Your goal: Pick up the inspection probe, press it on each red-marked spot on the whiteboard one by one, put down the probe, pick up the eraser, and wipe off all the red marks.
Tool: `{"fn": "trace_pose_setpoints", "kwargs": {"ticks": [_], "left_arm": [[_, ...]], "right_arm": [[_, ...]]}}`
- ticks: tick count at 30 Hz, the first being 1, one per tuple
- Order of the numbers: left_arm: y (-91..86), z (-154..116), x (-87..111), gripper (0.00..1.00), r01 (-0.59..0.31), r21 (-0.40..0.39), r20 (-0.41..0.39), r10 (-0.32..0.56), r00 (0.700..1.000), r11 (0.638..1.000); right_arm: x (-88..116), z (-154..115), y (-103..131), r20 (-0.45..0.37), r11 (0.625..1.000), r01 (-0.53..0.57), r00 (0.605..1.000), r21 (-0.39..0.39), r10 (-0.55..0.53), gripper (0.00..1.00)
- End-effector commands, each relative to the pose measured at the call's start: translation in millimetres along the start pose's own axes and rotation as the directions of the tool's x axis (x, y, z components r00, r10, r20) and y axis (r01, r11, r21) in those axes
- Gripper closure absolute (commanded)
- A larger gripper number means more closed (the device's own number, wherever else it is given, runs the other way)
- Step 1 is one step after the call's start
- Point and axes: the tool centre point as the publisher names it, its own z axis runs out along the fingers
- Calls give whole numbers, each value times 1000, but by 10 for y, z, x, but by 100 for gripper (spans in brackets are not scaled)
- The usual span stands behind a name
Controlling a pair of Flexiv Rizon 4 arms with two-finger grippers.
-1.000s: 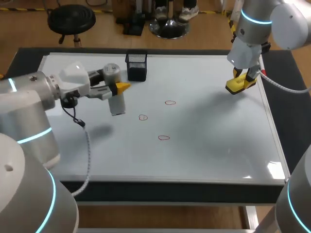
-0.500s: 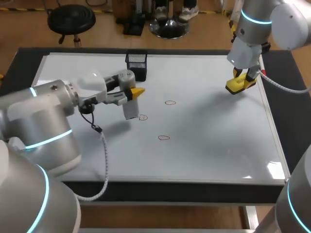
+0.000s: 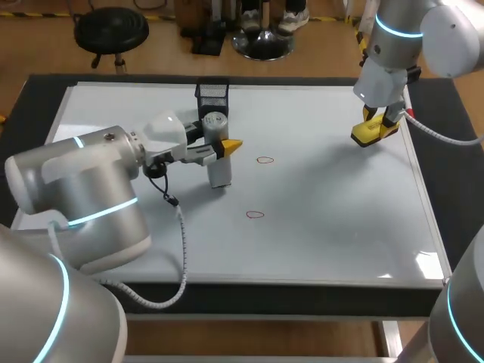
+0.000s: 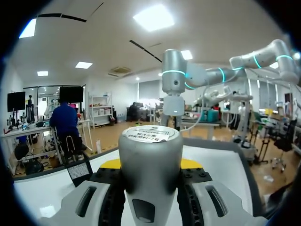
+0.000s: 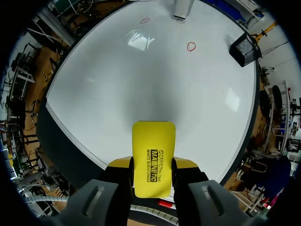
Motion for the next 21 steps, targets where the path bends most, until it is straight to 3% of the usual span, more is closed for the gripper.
{"fn": "trace_pose_setpoints", "kwargs": {"ticks": [1,21], "left_arm": [[9,79,9,100,-1,-3,12,1,1000,1000],[140,144,-19,100,-11,-60,2,11,1000,998]], "right_arm": [[0,-7,-5,-2,1000,1,1000,3,-1,100],[0,-7,-5,-2,1000,1,1000,3,-1,100]]}}
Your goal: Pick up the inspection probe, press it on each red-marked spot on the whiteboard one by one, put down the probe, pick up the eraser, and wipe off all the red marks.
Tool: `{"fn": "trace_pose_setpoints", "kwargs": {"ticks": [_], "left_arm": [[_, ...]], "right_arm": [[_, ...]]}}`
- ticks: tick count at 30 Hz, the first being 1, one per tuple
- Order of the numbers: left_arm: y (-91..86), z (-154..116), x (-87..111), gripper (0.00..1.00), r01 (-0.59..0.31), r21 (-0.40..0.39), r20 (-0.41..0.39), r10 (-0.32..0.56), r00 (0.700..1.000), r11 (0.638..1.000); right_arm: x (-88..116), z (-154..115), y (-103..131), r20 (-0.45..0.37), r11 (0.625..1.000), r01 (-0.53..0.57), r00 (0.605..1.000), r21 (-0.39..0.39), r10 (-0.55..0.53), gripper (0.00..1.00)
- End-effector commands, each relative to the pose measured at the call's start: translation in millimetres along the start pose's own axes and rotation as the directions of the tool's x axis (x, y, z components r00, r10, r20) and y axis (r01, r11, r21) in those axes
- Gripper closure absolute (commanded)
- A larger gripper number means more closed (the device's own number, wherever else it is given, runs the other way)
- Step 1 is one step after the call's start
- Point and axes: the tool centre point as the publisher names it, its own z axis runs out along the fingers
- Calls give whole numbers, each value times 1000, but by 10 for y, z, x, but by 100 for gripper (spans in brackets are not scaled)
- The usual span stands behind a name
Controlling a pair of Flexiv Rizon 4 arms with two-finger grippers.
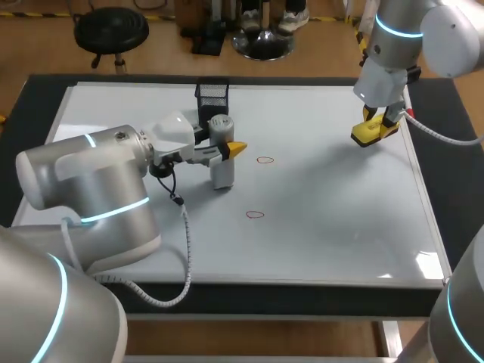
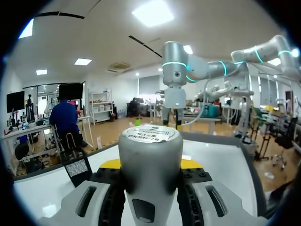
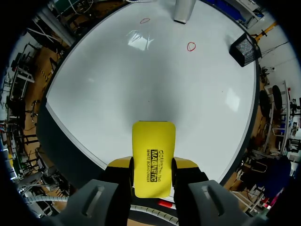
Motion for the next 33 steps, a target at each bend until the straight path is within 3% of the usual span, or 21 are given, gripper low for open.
{"fn": "trace_pose_setpoints", "kwargs": {"ticks": [1,25,33], "left_arm": [[1,30,-1,100,4,-11,-2,-4,1000,1000],[59,23,-8,100,23,-26,-3,-23,1000,999],[-72,-114,35,100,17,-8,56,-17,998,1000]], "right_arm": [[0,-7,-5,-2,1000,1,1000,3,-1,100],[0,-7,-5,-2,1000,1,1000,3,-1,100],[0,-7,-5,-2,1000,1,1000,3,-1,100]]}}
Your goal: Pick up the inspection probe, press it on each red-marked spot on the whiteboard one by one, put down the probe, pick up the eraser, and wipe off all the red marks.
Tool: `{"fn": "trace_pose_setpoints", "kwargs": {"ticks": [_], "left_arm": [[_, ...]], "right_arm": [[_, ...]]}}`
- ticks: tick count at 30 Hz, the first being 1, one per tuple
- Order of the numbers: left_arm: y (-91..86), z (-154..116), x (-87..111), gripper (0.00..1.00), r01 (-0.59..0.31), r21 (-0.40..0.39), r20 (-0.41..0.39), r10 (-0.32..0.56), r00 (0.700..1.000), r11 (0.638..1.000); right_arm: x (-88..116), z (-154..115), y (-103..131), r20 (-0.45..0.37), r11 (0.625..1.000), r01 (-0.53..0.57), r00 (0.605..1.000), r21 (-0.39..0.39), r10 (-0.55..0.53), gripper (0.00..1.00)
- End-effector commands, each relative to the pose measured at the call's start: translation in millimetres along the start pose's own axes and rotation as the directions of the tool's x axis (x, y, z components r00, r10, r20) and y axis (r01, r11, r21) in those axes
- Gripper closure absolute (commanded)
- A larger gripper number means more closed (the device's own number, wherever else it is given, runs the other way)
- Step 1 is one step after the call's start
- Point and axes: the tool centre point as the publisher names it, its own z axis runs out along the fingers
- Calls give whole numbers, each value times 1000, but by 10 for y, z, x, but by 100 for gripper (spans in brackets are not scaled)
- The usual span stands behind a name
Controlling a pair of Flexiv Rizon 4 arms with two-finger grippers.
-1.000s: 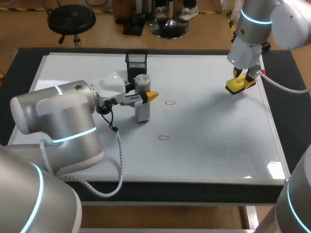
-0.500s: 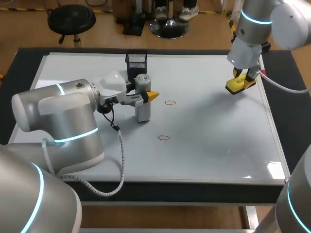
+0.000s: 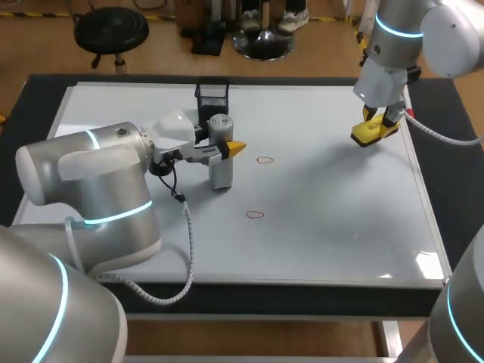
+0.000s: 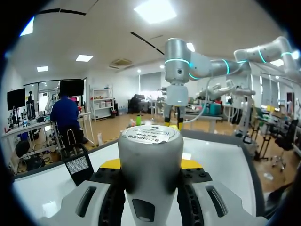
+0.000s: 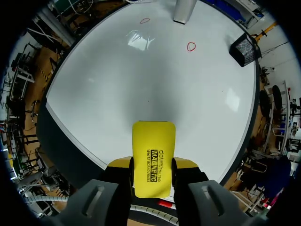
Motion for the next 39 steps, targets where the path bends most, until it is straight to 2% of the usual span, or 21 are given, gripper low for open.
{"fn": "trace_pose_setpoints", "kwargs": {"ticks": [1,6,14,24,34,39], "left_arm": [[-79,-134,81,100,2,14,55,-3,998,1000],[-161,-279,123,100,14,12,127,-15,992,1000],[-192,-510,245,100,32,10,191,-33,981,999],[-178,-800,262,100,23,38,202,-30,979,999],[-69,-1085,243,100,-4,54,181,-6,983,999],[-21,-1255,188,100,0,38,216,-9,976,999]], "right_arm": [[-1,-7,-4,-2,1000,1,1000,3,-1,100],[-1,-7,-4,-2,1000,1,1000,3,-1,100],[-1,-7,-4,-2,1000,1,1000,3,-1,100],[-1,-7,-4,-2,1000,1,1000,3,-1,100],[-1,-7,-4,-2,1000,1,1000,3,-1,100],[-1,-7,-4,-2,1000,1,1000,3,-1,100]]}}
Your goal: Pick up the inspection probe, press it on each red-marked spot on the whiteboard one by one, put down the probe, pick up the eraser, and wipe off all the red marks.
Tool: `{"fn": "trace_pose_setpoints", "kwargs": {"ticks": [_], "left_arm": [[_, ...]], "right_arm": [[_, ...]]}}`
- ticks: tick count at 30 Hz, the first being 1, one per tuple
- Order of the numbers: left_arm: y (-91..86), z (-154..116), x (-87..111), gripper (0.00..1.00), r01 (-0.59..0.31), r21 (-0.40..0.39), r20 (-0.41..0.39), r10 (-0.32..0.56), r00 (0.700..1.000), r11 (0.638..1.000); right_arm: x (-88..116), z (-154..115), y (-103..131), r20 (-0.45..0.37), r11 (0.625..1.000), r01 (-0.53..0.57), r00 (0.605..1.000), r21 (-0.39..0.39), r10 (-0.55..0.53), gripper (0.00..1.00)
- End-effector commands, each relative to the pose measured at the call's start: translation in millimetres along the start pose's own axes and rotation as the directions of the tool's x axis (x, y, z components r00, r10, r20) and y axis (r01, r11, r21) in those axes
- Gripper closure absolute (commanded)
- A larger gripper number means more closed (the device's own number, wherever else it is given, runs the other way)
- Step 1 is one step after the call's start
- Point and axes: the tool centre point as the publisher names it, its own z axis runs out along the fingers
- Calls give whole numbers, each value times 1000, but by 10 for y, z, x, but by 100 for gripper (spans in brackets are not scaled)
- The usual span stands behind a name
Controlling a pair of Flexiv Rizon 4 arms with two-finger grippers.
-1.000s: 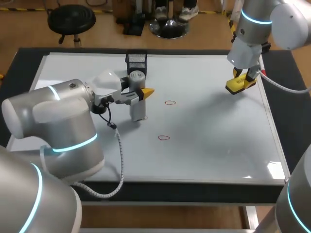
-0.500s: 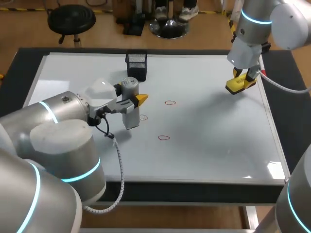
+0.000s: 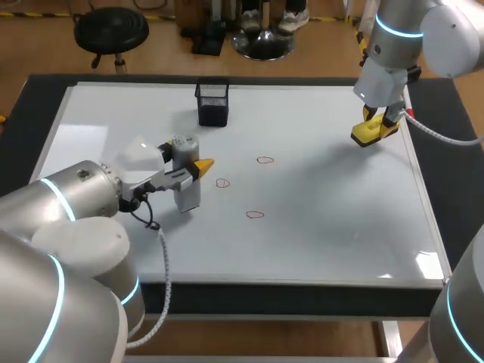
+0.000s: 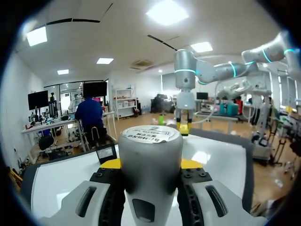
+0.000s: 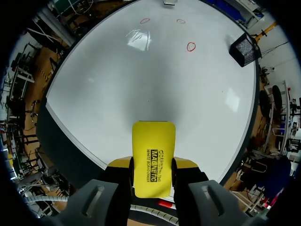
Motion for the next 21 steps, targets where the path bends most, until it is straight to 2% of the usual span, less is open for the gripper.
{"fn": "trace_pose_setpoints", "kwargs": {"ticks": [1,7,14,21], "left_arm": [[30,-264,-76,100,-1,51,-15,1,1000,999],[27,-432,-136,100,-1,53,20,0,1000,999],[118,-612,-305,100,11,59,39,-13,999,998],[128,-764,-437,100,3,63,61,-7,998,998]], "right_arm": [[-1,-7,-4,-3,1000,1,1000,3,-1,100],[-1,-7,-4,-3,1000,1,1000,3,-1,100],[-1,-7,-4,-3,1000,1,1000,3,-1,100],[-1,-7,-4,-3,1000,1,1000,3,-1,100]]}}
